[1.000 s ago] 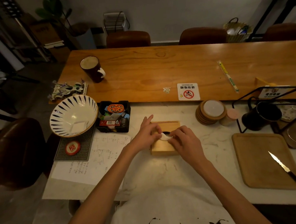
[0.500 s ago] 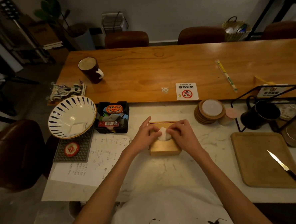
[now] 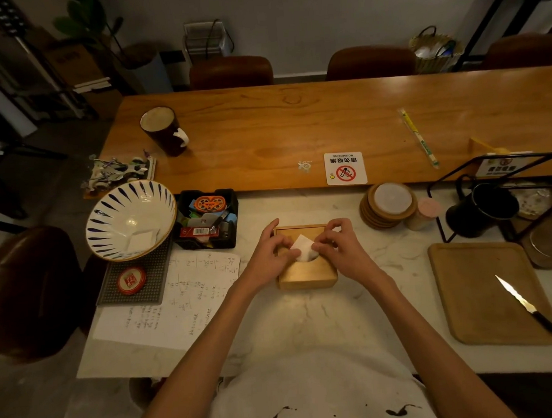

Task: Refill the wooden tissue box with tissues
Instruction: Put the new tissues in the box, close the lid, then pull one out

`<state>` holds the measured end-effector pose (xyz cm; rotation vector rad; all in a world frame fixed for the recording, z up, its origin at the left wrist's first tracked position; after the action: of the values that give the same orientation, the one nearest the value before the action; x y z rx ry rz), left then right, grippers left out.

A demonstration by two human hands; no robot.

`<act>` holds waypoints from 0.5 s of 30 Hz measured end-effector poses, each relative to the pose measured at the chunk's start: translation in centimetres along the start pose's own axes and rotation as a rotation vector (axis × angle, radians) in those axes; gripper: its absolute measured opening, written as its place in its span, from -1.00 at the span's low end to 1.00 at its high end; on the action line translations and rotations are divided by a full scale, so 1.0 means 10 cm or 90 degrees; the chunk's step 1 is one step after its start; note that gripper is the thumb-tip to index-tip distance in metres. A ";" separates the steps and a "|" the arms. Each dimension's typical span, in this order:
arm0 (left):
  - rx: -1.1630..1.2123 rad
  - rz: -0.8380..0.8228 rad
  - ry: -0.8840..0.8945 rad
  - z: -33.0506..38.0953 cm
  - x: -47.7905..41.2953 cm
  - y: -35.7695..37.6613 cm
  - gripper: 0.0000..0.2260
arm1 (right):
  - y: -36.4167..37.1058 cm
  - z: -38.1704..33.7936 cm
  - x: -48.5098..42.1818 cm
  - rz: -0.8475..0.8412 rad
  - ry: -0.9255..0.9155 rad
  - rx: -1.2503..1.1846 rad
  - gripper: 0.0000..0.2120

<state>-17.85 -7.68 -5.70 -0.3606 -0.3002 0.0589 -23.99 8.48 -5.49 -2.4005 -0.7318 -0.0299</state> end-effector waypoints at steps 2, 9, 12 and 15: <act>0.014 -0.005 -0.002 0.00 0.00 -0.01 -0.92 | 0.00 0.00 -0.04 -0.044 -0.008 0.021 -0.91; 0.026 0.004 0.004 -0.03 -0.01 -0.03 -0.88 | -0.07 -0.06 -0.05 -0.124 -0.057 0.096 -0.80; 0.018 -0.001 0.005 -0.06 -0.04 -0.03 -0.91 | -0.06 -0.06 -0.05 -0.112 -0.070 0.126 -0.85; 0.008 -0.002 0.000 -0.07 -0.06 -0.02 -0.97 | -0.03 -0.06 -0.06 -0.135 -0.059 0.130 -0.88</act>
<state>-18.21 -8.14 -6.46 -0.3483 -0.2997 0.0581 -24.52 8.08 -4.98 -2.1338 -0.9807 0.0664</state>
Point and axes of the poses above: each hand's wrist, its own x-axis away from the middle knuckle, its own y-axis out of the palm, z = x × y, the point moved 7 cm from there along -x, towards the middle knuckle
